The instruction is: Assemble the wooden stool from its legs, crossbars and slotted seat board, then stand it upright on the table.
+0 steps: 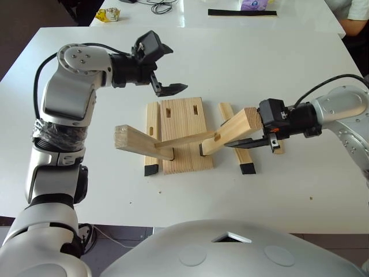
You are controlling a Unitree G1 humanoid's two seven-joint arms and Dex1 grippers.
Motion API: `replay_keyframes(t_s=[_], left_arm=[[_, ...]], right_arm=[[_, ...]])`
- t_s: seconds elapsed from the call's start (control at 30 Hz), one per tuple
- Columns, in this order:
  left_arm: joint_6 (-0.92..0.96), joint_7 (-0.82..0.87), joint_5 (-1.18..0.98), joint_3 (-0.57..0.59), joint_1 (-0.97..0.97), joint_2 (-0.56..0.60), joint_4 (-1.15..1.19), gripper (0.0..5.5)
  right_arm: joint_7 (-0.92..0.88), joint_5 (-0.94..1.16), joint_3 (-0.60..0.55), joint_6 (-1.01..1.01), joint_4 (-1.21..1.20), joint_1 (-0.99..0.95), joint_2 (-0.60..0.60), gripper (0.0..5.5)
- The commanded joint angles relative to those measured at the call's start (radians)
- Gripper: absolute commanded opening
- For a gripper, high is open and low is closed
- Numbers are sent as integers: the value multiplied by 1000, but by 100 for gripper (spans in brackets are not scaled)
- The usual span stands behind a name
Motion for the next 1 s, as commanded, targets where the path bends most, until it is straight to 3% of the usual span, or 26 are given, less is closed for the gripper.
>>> replay_keyframes(t_s=[0.03, 0.63, 1.0], left_arm=[[80, -17, -33, -35, 20, 22, -107, 540], [51, -78, -53, -146, 130, 114, -281, 540], [57, -88, -67, -161, 111, 111, -285, 540]], right_arm=[[45, -71, 65, 85, 38, 21, -53, 201], [12, -91, 90, 103, 66, -26, -17, 201], [-7, -92, 107, 114, 68, -55, 11, 201]])
